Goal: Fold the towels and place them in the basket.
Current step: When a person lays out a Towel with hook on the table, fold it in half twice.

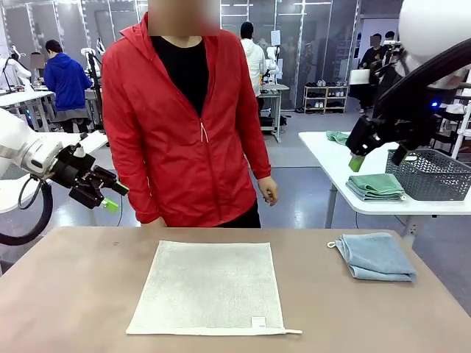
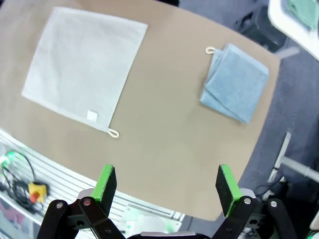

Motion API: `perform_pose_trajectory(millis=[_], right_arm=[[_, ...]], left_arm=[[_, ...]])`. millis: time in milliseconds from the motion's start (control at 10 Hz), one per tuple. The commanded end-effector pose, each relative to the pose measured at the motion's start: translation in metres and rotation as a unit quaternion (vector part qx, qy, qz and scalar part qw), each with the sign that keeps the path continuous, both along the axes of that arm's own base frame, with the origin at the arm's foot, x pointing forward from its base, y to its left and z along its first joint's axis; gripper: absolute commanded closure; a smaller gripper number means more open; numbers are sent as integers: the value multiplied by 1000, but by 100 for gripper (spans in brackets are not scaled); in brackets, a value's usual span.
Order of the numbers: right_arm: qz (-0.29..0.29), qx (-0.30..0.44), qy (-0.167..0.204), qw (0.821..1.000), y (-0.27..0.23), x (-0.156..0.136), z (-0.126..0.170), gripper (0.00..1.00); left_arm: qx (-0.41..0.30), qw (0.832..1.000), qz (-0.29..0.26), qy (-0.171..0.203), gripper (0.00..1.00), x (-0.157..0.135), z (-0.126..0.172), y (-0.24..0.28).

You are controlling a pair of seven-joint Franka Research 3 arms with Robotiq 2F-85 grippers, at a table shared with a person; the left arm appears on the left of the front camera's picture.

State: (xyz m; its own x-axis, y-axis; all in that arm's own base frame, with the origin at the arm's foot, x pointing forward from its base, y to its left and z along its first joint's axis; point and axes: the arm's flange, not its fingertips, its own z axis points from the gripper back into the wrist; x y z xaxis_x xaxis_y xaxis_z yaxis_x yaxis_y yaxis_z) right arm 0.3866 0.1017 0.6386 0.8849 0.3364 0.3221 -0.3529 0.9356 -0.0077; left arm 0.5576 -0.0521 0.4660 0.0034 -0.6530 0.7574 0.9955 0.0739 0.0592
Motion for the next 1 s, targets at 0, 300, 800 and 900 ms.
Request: perform_pose_trajectory(millis=[0, 300, 800, 900], right_arm=[[126, -59, 10, 990, 28, 8, 0, 0], [303, -112, 41, 945, 83, 15, -26, 0], [445, -153, 117, 875, 147, 35, -103, 0], [475, -157, 128, 857, 150, 36, -117, 0]], left_arm=[[105, 994, 39, 12, 0, -31, 21, -46], [249, 968, 43, 4, 0, -75, 36, -123], [380, 925, 20, -8, 0, -137, 18, -164], [395, 919, 11, -4, 0, -145, 11, -162]])
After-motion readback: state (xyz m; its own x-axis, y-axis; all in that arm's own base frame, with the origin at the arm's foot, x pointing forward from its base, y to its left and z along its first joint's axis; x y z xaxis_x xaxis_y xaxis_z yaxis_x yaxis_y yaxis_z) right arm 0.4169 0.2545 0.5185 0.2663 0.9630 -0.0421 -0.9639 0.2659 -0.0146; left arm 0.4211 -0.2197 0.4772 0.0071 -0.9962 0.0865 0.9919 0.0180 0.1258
